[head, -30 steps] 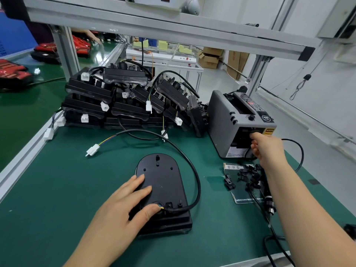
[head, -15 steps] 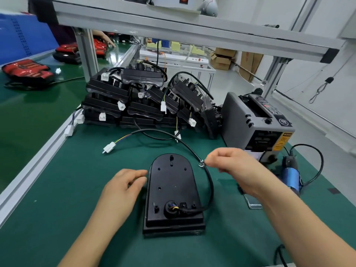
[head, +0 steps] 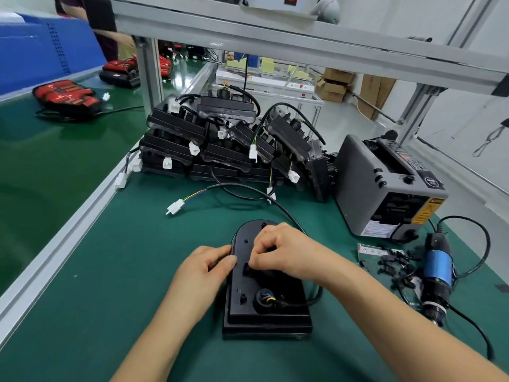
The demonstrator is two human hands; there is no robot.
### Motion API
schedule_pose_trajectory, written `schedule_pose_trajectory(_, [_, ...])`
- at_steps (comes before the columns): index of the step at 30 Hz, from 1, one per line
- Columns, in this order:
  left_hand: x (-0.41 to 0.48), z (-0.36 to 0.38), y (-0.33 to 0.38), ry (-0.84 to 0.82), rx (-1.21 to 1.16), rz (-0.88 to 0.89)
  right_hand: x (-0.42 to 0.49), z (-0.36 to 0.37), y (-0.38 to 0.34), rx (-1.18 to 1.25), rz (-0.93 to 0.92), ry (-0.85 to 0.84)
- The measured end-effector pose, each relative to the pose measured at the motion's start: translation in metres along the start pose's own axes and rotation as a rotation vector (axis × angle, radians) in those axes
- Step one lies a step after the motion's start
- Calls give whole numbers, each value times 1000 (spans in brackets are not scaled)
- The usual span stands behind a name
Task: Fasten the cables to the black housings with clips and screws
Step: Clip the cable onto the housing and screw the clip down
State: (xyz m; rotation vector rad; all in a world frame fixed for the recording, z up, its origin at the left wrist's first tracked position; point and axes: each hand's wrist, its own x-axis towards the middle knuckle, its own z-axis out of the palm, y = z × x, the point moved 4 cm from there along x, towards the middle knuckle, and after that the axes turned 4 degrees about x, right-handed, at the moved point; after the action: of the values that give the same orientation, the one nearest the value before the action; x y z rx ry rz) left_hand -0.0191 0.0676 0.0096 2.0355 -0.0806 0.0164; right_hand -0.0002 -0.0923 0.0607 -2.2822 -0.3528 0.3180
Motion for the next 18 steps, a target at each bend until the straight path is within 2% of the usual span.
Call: schedule_pose_trajectory(18, [-2,2,3,-24,29,14,5,5,1,-148,46,18])
